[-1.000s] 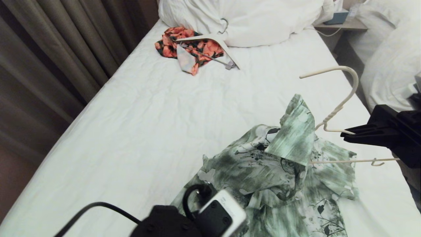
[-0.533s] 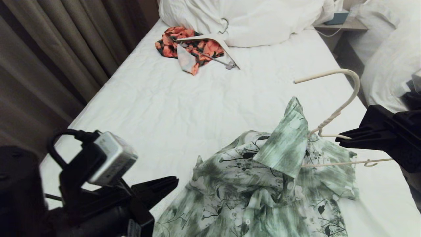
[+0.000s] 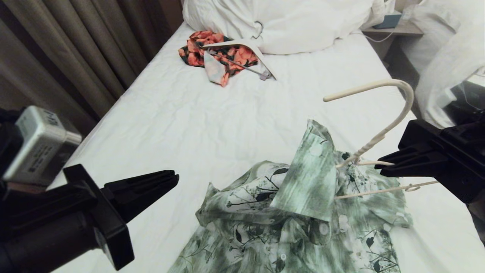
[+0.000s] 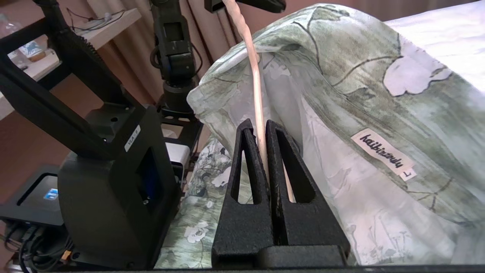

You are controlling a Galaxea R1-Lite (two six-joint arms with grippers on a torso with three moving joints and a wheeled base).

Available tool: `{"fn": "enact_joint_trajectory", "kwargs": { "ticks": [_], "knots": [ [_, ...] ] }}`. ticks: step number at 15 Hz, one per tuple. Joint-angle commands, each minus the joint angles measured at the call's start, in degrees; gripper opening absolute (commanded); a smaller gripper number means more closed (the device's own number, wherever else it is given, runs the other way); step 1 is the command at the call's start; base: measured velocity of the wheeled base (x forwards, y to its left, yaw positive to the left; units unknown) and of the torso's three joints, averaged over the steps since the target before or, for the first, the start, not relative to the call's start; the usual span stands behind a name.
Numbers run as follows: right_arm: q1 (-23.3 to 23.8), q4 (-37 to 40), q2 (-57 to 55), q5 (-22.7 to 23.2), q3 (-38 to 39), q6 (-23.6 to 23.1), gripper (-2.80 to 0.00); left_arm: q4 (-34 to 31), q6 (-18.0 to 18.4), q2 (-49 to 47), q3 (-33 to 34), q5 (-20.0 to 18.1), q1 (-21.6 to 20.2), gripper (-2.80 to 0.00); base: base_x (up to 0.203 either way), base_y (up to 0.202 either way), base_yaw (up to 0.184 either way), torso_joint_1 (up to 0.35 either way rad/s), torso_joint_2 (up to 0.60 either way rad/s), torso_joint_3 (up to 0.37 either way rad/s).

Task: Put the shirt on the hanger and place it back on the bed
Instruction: Hook the other side of the shirt onto the hanger

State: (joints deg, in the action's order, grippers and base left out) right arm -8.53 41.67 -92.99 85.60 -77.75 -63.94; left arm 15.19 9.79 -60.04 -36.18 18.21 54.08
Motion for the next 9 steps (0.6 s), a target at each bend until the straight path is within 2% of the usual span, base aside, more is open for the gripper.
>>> {"fn": "enact_joint_trajectory", "kwargs": {
  "ticks": [1,4,9],
  "knots": [
    [-0.3,0.2,-0.5,0.4,-0.1,-0.4,-2.8,0.3,0.5,0.4,-0.6,0.0,0.4,0.0,0.0,0.0,0.0,0.0,0.0,0.0],
    [-0.7,0.2,-1.3,0.4,-0.6,-0.3,-2.8,0.2,0.5,-1.8,-2.3,-3.0,2.1,0.0,0.0,0.0,0.0,0.0,0.0,0.0],
    [-0.8,0.2,-2.1,0.4,-2.7,-0.1,-2.8,1.1,0.4,-10.2,-4.8,-8.4,2.7,0.0,0.0,0.0,0.0,0.0,0.0,0.0]
  ]
}}
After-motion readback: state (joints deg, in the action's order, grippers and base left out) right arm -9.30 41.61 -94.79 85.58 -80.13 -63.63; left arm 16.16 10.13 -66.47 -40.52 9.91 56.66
